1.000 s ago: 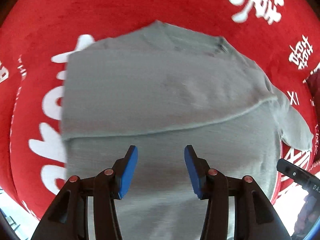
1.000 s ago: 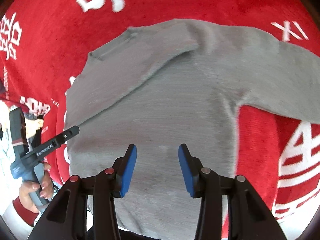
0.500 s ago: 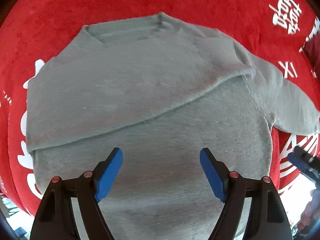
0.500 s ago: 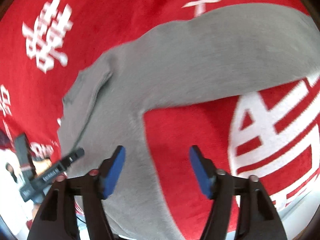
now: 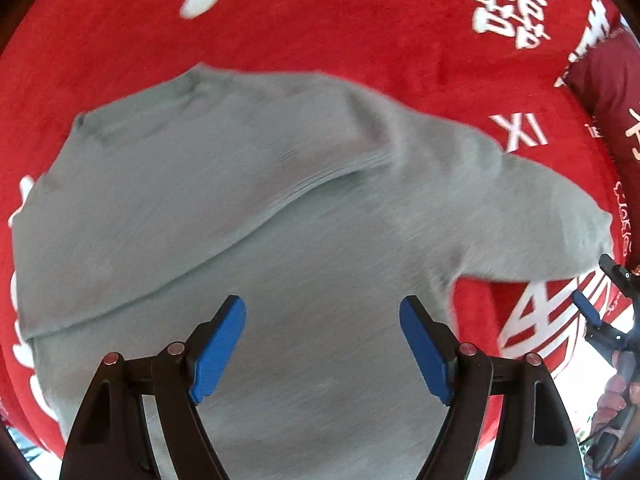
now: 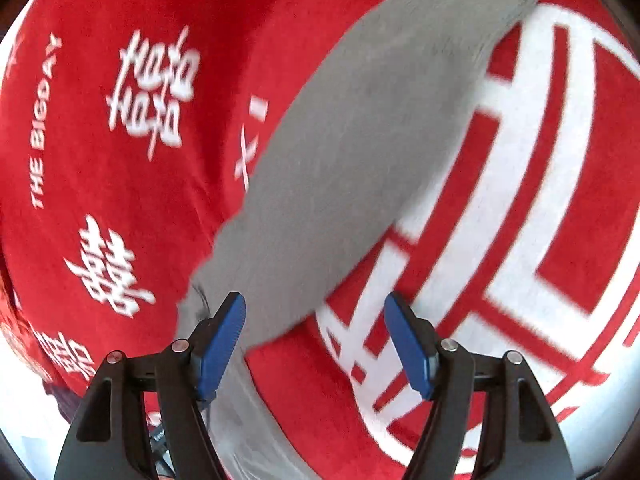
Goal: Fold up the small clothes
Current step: 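Grasp the other sleeve cuff with the right gripper and fold it across the body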
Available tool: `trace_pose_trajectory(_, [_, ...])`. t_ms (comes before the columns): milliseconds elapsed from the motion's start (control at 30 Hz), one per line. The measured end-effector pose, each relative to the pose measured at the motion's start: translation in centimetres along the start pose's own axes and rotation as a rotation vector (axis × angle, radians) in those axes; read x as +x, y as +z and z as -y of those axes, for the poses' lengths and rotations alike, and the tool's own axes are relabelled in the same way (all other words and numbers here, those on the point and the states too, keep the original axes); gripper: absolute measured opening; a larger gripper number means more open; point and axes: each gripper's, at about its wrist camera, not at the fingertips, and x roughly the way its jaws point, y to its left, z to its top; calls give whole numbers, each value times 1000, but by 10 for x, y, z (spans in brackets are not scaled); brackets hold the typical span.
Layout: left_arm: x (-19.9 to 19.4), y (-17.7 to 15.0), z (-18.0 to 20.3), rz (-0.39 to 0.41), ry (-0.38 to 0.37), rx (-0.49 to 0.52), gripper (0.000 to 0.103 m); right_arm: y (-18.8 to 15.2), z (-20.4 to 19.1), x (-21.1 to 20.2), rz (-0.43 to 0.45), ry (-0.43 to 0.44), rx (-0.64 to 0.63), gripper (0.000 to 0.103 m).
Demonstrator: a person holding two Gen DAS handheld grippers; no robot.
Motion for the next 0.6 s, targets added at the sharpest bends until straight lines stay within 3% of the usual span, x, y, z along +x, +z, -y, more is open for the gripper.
trace_pose_trajectory(167, [13, 21, 38, 22, -13, 21, 80, 21, 9, -4, 65, 60, 46, 75])
trace_pose_trajectory(333, [20, 24, 42, 44, -10, 10, 80, 50, 12, -4, 121, 104, 67, 75])
trace_pose_trajectory(400, [21, 31, 48, 71, 11, 10, 80, 58, 14, 0, 111, 113, 104, 60])
trace_pose_trajectory(467, [18, 36, 48, 97, 35, 12, 80, 66, 20, 7, 72, 151, 161, 10])
trace_pose_trajectory(600, [26, 43, 55, 109, 57, 48, 80, 71, 5, 10, 61, 270, 141, 6])
